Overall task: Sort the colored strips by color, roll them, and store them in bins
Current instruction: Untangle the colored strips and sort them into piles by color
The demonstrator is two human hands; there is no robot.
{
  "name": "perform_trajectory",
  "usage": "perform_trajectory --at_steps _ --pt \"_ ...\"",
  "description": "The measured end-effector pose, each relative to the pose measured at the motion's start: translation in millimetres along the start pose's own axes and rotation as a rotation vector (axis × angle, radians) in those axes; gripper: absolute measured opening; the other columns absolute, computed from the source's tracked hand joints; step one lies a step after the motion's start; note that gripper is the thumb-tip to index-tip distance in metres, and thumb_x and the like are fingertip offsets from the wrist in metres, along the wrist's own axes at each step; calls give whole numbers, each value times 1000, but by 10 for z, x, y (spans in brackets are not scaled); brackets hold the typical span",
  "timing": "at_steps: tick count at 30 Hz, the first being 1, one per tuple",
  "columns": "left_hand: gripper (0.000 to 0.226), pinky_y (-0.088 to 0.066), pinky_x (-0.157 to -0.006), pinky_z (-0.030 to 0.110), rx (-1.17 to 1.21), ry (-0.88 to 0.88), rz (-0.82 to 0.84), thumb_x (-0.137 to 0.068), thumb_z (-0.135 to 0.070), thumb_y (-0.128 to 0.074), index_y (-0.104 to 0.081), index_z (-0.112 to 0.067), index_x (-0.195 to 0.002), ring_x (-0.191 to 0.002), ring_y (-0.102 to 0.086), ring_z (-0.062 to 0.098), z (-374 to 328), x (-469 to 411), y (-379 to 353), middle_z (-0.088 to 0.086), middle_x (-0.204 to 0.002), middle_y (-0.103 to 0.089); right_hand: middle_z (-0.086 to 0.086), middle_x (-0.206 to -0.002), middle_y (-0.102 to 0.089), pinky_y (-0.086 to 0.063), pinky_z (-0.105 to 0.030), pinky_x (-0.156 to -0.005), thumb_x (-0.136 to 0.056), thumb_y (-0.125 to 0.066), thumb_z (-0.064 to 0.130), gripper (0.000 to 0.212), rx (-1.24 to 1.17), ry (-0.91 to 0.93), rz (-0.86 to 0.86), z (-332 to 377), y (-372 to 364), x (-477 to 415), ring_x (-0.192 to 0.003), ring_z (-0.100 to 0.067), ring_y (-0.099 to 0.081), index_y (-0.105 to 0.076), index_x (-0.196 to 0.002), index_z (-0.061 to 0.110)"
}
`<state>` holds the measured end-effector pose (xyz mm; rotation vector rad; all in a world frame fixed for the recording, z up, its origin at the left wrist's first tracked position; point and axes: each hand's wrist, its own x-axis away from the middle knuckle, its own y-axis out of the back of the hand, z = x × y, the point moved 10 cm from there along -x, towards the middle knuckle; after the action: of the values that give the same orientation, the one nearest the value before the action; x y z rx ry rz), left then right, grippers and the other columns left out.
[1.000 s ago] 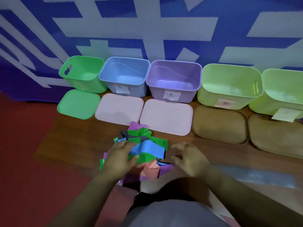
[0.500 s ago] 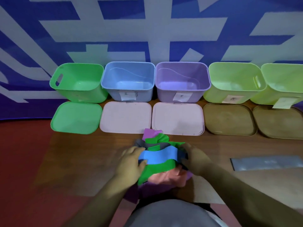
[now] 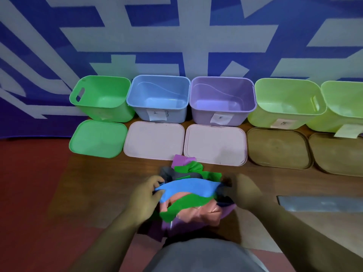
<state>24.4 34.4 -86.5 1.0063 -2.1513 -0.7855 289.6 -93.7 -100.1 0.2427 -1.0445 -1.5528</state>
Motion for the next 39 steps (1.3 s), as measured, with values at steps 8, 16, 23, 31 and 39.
perform_trajectory --at_steps 8,16,23,31,39 --pt "5 -46 -77 32 -120 14 -225 -82 -31 -66 -65 -36 -83 -83 -58 10 138 272 563 -16 -79 -66 11 -75 -69 -51 -23 -64 -82 -74 8 22 -372 168 13 429 347 -121 -64 -2 -61 -69 -89 28" --pt "13 -52 -72 35 112 170 -275 -86 -14 -73 -65 -24 -83 -74 -66 12 606 553 998 -7 -78 -69 6 -72 -70 -50 -23 -64 -82 -76 10 19 -431 238 88 1092 190 -329 -64 -7 -60 -69 -87 27" --pt "15 -41 -59 10 94 245 -245 -85 -21 -76 -64 -28 -90 -72 -62 1 1304 595 1373 -8 -80 -69 5 -64 -63 -43 -18 -61 -82 -71 0 19 -463 180 101 1562 -294 -624 -58 -6 -50 -69 -82 19" --pt "23 -55 -80 35 93 266 -163 -83 -27 -75 -60 -44 -84 -84 -69 12 2455 304 2009 -14 -88 -72 7 -80 -68 -45 -9 -67 -87 -64 -1 16 -285 119 24 2366 -1139 -919 -70 -2 -60 -68 -88 15" --pt "16 -46 -72 28 19 239 -104 -86 -25 -72 -62 -35 -94 -84 -64 16 3045 -234 2390 -12 -82 -64 9 -77 -67 -40 -3 -59 -86 -63 4 22 -100 21 11 2838 -1677 -1162 -66 4 -57 -64 -83 27"
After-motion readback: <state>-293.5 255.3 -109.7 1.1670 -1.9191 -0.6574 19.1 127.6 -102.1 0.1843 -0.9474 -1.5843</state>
